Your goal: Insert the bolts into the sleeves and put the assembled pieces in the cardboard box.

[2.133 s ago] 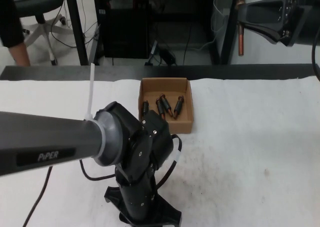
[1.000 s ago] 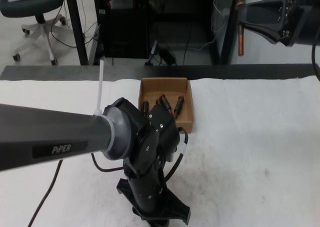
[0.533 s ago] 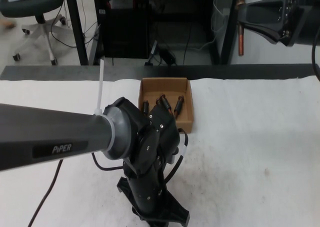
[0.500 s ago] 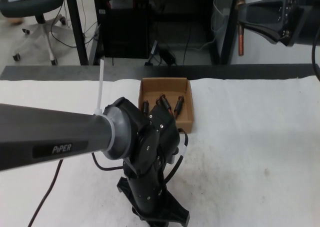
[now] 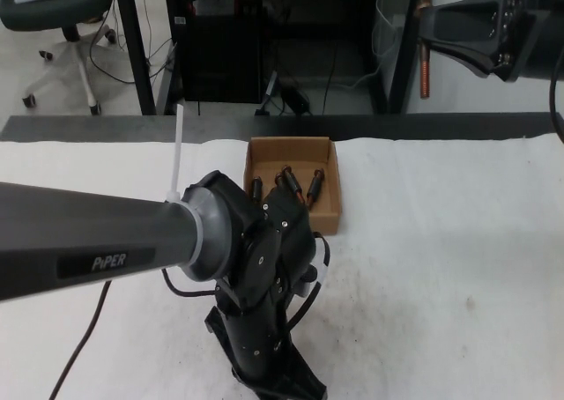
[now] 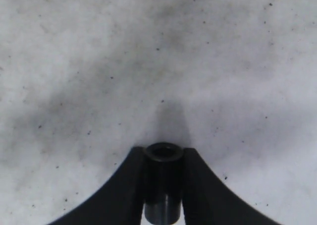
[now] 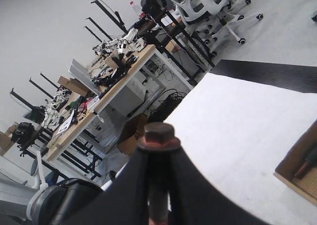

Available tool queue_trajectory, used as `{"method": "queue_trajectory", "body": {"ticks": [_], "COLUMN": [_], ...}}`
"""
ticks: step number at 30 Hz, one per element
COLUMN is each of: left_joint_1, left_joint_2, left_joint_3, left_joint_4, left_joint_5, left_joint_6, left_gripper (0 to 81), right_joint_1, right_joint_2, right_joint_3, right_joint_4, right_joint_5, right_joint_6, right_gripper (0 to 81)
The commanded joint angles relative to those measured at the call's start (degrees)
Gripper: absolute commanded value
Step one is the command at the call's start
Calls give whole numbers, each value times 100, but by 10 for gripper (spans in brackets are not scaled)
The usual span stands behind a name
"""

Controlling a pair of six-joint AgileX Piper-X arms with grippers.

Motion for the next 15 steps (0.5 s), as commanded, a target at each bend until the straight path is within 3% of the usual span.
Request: {"method": "queue_trajectory", "body": {"ticks": [1,8,15], "left_joint_1": [-34,-23,59], "left_joint_2": [54,39,-198], "left_joint_3": [-6,-6,4], "left_joint_4": [158,-312,-1764], "left_joint_5": [-43,25,248], "left_joint_6": [320,1210,1184], "left_gripper": [3,0,0], "right_joint_1": [-3,-3,-3], "right_joint_2": [-100,-100,-100], "right_joint_3": [-15,-15,-15], "right_joint_4": [-57,-70,-70], "right_joint_5": [-75,-53,-64], "right_joint_6": [44,-166,-540], "right_gripper": [9,9,9]}}
